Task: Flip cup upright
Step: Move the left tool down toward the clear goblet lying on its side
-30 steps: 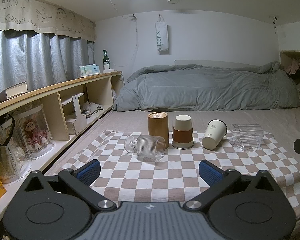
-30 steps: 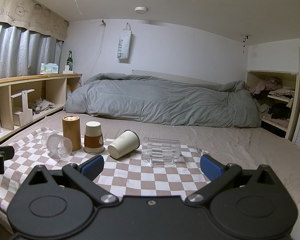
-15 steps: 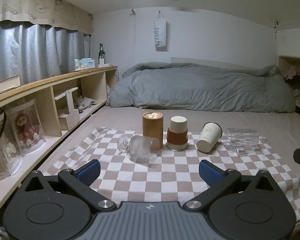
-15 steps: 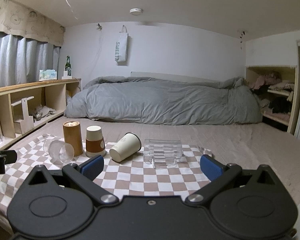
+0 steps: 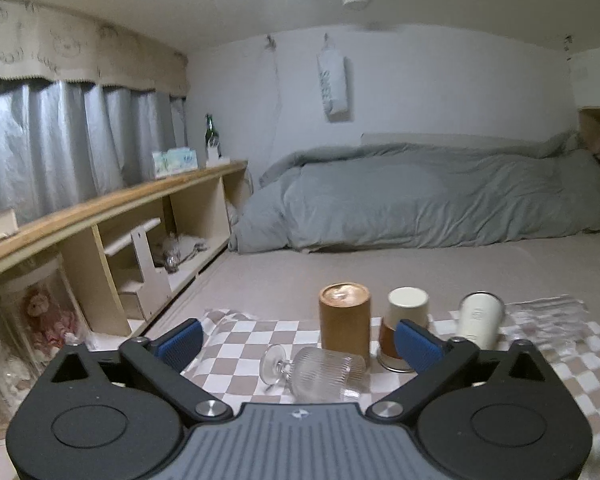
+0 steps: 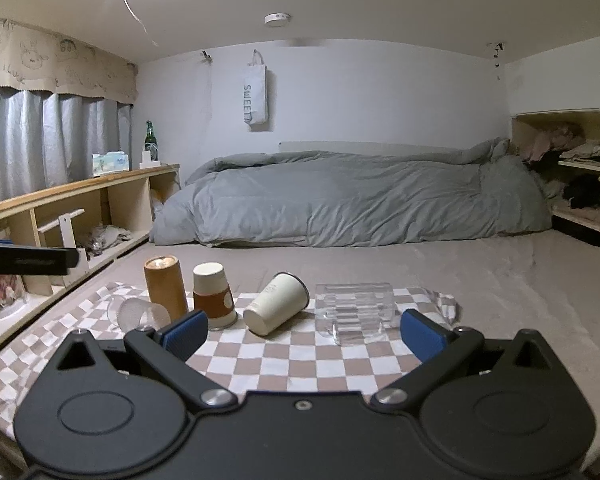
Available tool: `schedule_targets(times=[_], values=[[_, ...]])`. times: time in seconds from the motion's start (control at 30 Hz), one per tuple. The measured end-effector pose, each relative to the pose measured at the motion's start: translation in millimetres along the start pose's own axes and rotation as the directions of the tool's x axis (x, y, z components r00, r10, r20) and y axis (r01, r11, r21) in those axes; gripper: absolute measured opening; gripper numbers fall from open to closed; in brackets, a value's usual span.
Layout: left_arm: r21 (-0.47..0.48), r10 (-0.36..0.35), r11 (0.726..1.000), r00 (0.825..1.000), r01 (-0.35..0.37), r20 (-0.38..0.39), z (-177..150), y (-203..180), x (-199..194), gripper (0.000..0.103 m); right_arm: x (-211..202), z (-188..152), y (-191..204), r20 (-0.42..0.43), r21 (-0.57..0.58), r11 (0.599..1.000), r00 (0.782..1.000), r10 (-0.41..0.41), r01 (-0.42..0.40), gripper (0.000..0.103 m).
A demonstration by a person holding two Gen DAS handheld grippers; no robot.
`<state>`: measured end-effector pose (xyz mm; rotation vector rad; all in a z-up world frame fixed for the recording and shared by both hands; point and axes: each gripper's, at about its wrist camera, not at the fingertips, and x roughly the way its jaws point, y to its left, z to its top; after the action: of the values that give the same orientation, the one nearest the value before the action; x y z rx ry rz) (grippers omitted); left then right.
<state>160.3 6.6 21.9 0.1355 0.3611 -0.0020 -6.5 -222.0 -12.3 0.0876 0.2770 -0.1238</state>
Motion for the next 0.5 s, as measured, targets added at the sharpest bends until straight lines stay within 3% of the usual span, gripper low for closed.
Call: schedule_targets(times=[0.17, 0.37, 0.43, 0.5], values=[[-0.084, -0.005, 0.996, 0.992, -0.005, -0.122, 11, 12, 61, 0.087, 20, 9, -4, -0.003, 0.025, 1.000, 1.000, 0.018, -0.018, 0.103], [-0.161, 0.028, 0.984, 0.959, -0.076, -0.282, 19, 21, 135, 0.079, 43, 9, -2, -0.023, 0.047, 0.998, 0.998, 0.053, -0.052, 0.103], [-0.185, 0.028, 0.978, 0.933, -0.100, -0.358, 16, 23, 157, 0.078, 47, 8, 1, -0.023, 0.042, 0.997, 0.997, 0.067, -0.066, 0.103], [-0.231, 0.010, 0.964, 0.890, -0.128, -0.455, 8, 25, 179, 0.077, 50, 7, 4, -0.027, 0.034, 0.996, 0.996, 0.084, -0.083, 0.103]])
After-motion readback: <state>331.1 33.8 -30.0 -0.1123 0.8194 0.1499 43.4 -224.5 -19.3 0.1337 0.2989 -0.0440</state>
